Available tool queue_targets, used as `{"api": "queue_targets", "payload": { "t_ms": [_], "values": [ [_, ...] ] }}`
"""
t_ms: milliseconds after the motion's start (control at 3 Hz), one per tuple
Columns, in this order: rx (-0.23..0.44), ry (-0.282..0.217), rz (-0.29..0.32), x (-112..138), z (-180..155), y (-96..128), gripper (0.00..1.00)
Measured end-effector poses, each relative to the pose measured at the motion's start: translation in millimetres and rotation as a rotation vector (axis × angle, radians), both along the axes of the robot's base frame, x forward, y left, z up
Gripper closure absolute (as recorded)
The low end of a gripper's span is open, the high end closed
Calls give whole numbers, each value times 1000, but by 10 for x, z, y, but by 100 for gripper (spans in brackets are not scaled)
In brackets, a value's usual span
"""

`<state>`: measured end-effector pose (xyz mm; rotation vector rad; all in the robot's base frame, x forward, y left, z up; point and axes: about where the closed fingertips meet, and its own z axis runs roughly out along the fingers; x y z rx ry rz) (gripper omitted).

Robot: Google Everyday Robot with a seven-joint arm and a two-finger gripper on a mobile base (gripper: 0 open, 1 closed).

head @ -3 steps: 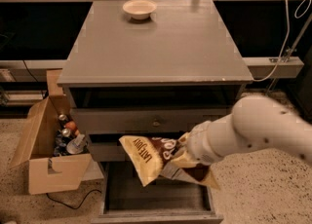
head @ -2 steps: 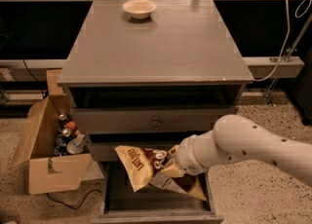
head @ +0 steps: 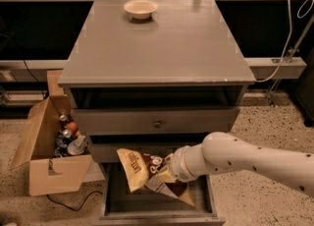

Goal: Place brown chip bag into bottom drawer

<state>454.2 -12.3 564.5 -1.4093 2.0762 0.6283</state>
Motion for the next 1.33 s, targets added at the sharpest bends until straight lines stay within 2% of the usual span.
{"api": "queue_targets", "payload": {
  "t_ms": [667,1000,1333],
  "values": [
    [60,-28,-55,105,-824,-164,100],
    [104,-8,-132,254,-1477,-266,100],
    [181,37,-180,376,-2066,-232,100]
  ]
}}
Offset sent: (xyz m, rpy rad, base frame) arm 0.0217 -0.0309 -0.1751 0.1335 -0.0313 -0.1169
